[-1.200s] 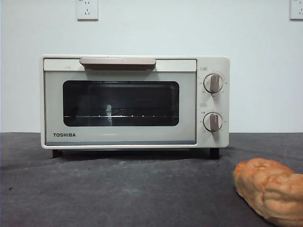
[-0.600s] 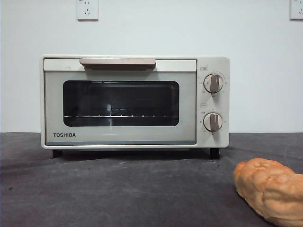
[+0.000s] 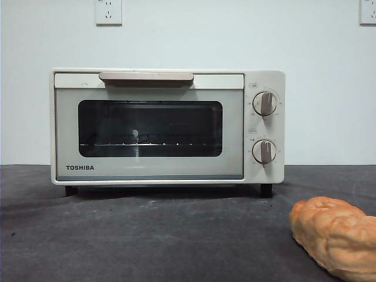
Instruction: The left arm flap open the oven, the right arm pick bread and place it into oven, the left arm flap close the oven
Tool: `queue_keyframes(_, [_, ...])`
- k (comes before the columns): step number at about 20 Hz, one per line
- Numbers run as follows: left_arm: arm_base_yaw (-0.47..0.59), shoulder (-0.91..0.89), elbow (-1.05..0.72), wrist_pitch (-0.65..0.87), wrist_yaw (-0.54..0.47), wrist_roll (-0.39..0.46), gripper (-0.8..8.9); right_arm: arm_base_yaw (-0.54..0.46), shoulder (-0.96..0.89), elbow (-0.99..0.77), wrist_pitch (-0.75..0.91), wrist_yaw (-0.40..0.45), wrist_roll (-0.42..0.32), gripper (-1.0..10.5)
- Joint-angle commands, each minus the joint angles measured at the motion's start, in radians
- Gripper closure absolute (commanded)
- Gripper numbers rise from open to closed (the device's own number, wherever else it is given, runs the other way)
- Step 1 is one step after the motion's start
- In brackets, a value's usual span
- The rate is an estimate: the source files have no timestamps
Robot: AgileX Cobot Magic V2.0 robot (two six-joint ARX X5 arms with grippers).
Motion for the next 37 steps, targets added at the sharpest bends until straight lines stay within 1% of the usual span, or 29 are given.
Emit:
queue_keyframes(1, [-0.001,0.005,0.019,0.008,0.005,0.012,7.97,0.000,0.005,0.018,0.008,-0.003,0.011,4.7])
queue_keyframes(2, [-0.001,0.005,0.019,0.008,0.005,0.012,7.97,0.000,0.005,0.018,0.008,-0.006,0.028,4.3])
queue_keyframes(5, [-0.001,0.005,0.019,0.009,0.005,0.015,7.97,0.003,0.005,0.018,0.007,-0.051,0.053,4.4])
queue_keyframes(8, [-0.001,0.005,0.019,0.009,0.005,0.015,7.97,0.036,0.021,0.017,-0.009,-0.060,0.086,4.7])
queue_keyframes(10, [-0.001,0.005,0.019,0.009,0.005,0.015,7.97,0.074,0.039,0.004,-0.018,-0.066,0.109,4.7])
queue_keyframes(12, [-0.001,0.005,0.019,0.009,0.005,0.015,7.97,0.116,0.043,-0.039,0.011,-0.074,0.145,4.7])
queue_keyframes(17, [-0.001,0.005,0.019,0.009,0.005,0.014,7.97,0.243,0.044,-0.220,0.158,-0.064,0.276,4.7])
queue_keyframes(20, [-0.001,0.005,0.019,0.009,0.005,0.014,7.97,0.342,0.055,-0.318,0.253,-0.003,0.361,4.7])
queue_keyframes(22, [-0.001,0.005,0.019,0.009,0.005,0.014,7.97,0.424,0.081,-0.364,0.311,0.060,0.409,4.7])
queue_keyframes(26, [-0.001,0.005,0.019,0.009,0.005,0.014,7.97,0.566,0.187,-0.376,0.397,0.237,0.464,4.7])
queue_keyframes(30, [-0.002,0.005,0.019,0.008,0.005,0.014,7.97,0.650,0.340,-0.376,0.509,0.342,0.500,4.7])
queue_keyframes(32, [-0.002,0.005,0.019,0.008,0.005,0.014,7.97,0.667,0.405,-0.376,0.551,0.357,0.504,4.7])
queue_keyframes(34, [-0.002,0.005,0.019,0.008,0.005,0.014,7.97,0.679,0.456,-0.376,0.578,0.358,0.525,4.7])
queue_keyframes(37, [-0.002,0.005,0.019,0.008,0.005,0.014,7.97,0.697,0.511,-0.376,0.597,0.392,0.529,4.7])
